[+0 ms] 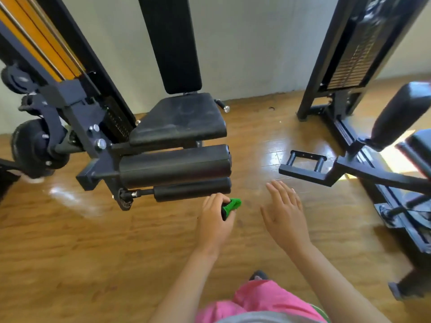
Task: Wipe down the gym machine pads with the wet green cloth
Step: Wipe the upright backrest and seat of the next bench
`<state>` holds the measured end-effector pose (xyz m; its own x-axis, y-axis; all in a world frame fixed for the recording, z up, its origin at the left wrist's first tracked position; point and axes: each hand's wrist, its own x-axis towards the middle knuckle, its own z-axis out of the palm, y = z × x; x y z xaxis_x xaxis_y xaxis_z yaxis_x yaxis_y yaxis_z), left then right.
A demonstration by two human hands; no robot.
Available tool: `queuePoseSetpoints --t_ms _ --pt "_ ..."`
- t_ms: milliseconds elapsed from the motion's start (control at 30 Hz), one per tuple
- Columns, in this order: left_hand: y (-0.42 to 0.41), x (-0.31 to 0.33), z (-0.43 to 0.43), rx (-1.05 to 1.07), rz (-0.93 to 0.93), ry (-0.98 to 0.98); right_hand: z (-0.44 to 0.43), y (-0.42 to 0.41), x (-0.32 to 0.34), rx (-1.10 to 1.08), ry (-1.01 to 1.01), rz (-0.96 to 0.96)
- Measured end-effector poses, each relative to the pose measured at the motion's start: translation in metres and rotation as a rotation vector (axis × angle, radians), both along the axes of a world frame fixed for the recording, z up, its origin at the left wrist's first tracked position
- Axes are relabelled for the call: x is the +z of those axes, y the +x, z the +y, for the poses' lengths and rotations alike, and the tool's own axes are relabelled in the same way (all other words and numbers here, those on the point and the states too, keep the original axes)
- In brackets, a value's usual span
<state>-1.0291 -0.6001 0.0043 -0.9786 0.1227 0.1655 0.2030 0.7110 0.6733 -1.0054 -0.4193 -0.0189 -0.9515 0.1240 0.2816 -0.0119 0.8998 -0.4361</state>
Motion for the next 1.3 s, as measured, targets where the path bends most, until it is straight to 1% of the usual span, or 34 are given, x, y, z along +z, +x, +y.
queuePoseSetpoints --t_ms 100,367,500,600,733,867,1033,1300 --pt "-0.044 0.003 0.030 -0.046 0.030 -0.013 0.028 -0.040 0.010 -0.033 0.028 0.009" --pt "-0.148 0.005 0.104 -0.243 0.037 -0.003 0.093 -0.104 0.010 -0.243 0.014 -0.010" --pt "-0.210 0.004 0.152 -0.402 0.067 0.031 0.128 -0.144 0.010 -0.381 0.006 -0.006" --pt "-0.257 0.007 0.194 -0.520 0.053 0.039 0.158 -0.174 0.020 -0.496 -0.006 -0.004" --pt "-0.300 0.021 0.249 -0.692 0.089 0.096 0.190 -0.192 0.037 -0.683 -0.015 0.015" --pt "-0.317 0.028 0.304 -0.839 0.100 0.136 0.218 -0.193 0.047 -0.803 -0.006 0.043" --pt "-0.308 0.031 0.373 -1.023 0.100 0.185 0.268 -0.186 0.050 -0.916 -0.020 0.049" --pt "-0.306 0.041 0.466 -1.147 0.097 0.231 0.348 -0.177 0.065 -1.020 -0.056 0.101"
